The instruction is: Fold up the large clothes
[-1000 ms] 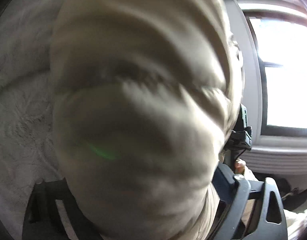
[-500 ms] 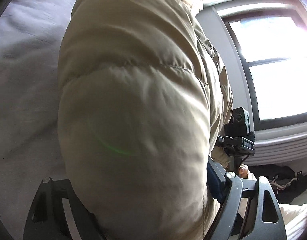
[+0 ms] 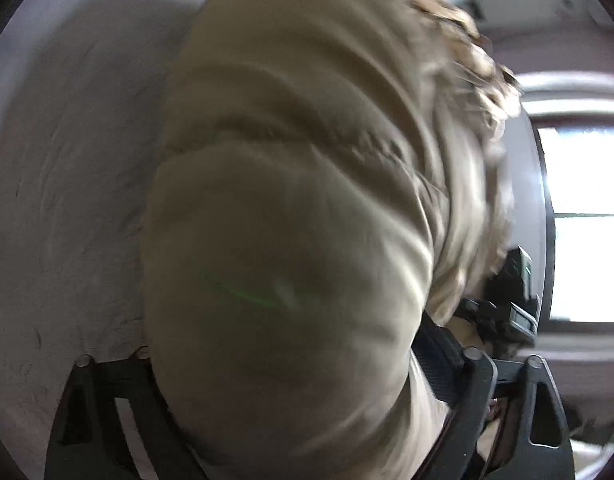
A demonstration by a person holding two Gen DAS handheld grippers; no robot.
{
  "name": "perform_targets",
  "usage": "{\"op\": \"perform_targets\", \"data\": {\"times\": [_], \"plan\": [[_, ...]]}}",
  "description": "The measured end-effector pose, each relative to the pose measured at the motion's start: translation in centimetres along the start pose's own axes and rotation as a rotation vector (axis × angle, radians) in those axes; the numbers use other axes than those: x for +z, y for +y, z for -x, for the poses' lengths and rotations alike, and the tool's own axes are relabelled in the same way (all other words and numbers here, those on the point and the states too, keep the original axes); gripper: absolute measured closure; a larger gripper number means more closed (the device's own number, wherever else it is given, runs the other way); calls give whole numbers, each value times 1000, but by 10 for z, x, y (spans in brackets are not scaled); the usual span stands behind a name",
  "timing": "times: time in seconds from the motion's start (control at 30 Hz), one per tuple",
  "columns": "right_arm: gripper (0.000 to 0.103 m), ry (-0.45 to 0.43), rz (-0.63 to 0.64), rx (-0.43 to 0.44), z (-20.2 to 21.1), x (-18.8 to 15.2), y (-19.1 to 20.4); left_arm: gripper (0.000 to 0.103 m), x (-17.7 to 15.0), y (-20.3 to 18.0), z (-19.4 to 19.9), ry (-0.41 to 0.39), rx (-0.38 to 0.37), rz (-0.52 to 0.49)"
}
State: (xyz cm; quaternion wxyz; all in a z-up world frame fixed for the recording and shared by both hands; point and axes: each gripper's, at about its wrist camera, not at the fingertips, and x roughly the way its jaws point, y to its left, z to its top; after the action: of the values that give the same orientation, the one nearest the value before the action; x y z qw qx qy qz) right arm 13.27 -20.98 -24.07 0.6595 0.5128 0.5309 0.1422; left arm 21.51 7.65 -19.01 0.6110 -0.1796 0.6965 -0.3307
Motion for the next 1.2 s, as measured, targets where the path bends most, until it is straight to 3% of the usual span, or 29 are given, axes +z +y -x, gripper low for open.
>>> {"op": "perform_targets", "data": {"times": [0.1, 0.23, 0.33, 0.4, 0.43, 0.5, 0.63, 0.7, 0.8, 0.83, 0.87, 0.97, 1.07, 1.2], "plan": [[40, -1, -17, -37, 5, -5, -5, 6, -10, 10, 4, -24, -16, -13], [39, -15, 16, -161, 25, -6, 5, 6, -14, 13, 9, -23, -3, -38], [39, -78, 68, -294, 48, -20, 23, 5, -2, -6, 8, -32, 25, -57], [45, -142, 110, -356, 62, -19, 35, 5, -1, -10, 7, -39, 45, -66], [51, -174, 144, -370, 70, -22, 47, 5, 0, -12, 18, -44, 61, -71], [51, -205, 192, -363, 86, -22, 69, 5, 3, -23, 22, -60, 111, -83], [51, -234, 288, -432, 69, -4, 96, 5, 3, -50, 40, -99, 216, -141], [51, -243, 273, -449, 56, 13, 93, 5, 5, -61, 58, -149, 256, -177], [51, -206, 153, -368, 35, 41, 67, 5, 13, -68, 94, -267, 277, -209], [65, -193, 133, -337, 35, 46, 70, 5, 20, -75, 100, -298, 287, -216], [92, -183, 133, -312, 35, 49, 67, 5, 27, -82, 106, -331, 309, -232], [92, -178, 162, -406, 25, 48, 75, 5, 47, -95, 100, -355, 359, -272], [93, -154, 124, -457, 13, 50, 56, 5, 73, -96, 66, -304, 412, -257], [93, -157, 80, -476, 10, 50, 27, 4, 70, -68, 42, -265, 421, -217]]}}
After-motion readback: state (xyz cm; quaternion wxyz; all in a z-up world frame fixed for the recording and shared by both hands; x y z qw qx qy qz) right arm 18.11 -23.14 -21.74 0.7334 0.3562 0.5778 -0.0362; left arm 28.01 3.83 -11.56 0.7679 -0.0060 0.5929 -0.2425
